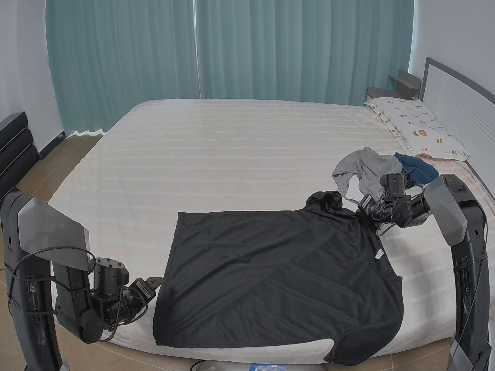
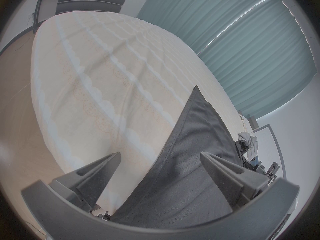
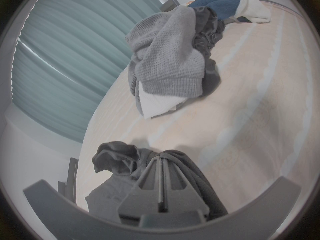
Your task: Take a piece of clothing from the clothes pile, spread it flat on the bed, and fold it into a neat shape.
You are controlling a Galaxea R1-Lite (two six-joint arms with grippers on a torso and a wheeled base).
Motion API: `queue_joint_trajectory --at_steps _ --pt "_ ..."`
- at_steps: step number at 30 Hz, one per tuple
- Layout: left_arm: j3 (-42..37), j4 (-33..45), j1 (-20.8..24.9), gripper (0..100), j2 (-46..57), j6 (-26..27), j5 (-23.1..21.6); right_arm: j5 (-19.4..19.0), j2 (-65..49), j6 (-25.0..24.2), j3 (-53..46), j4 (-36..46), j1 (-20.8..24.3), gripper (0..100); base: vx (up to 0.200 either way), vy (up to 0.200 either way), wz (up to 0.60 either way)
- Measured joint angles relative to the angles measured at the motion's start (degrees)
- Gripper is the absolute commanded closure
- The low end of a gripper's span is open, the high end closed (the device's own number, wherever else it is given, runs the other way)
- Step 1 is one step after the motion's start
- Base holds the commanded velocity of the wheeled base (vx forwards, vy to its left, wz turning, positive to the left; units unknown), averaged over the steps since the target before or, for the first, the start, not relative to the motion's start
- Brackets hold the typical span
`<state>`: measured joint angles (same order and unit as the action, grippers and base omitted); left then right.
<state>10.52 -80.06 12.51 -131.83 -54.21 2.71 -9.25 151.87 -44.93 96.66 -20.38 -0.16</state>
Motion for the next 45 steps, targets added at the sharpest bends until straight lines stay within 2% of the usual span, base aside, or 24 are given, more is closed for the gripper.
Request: queue_joint_trajectory --at_steps 8,14,15,21,29,35,45 --pt "0.02 0.0 -0.05 0 0.0 0.0 0.0 0.59 0.45 -0.99 1.4 0.46 -2.34 100 0.0 0.0 0.0" --pt "0.06 0.0 0.0 0 -0.01 -0.04 0.0 0.15 0.44 -3.75 1.11 0.57 -3.41 100 0.0 0.0 0.0" --pt "0.13 0.0 0.0 0 -0.01 -0.06 0.0 0.09 0.45 -3.97 1.07 0.6 -3.41 0 0.0 0.0 0.0" --pt "1.13 0.05 -0.39 0 0.07 -0.37 -0.11 -0.16 0.23 -4.55 0.37 0.87 -3.78 0 0.0 0.0 0.0" --pt "7.95 1.28 -0.72 0 0.4 -1.11 0.2 -1.66 -2.91 -4.85 -3.5 -0.39 -4.13 0 0.0 0.0 0.0" --pt "19.25 8.78 -1.05 0 0.52 -0.11 0.3 -1.8 -4.71 -4.44 -5.25 -4.9 -3.01 0 0.0 0.0 0.0" --pt "45.54 29.53 -2.26 0 -1.38 -0.44 0.11 -1.52 -4.99 -2.0 -7.66 -9.53 0.57 0 0.0 0.0 0.0"
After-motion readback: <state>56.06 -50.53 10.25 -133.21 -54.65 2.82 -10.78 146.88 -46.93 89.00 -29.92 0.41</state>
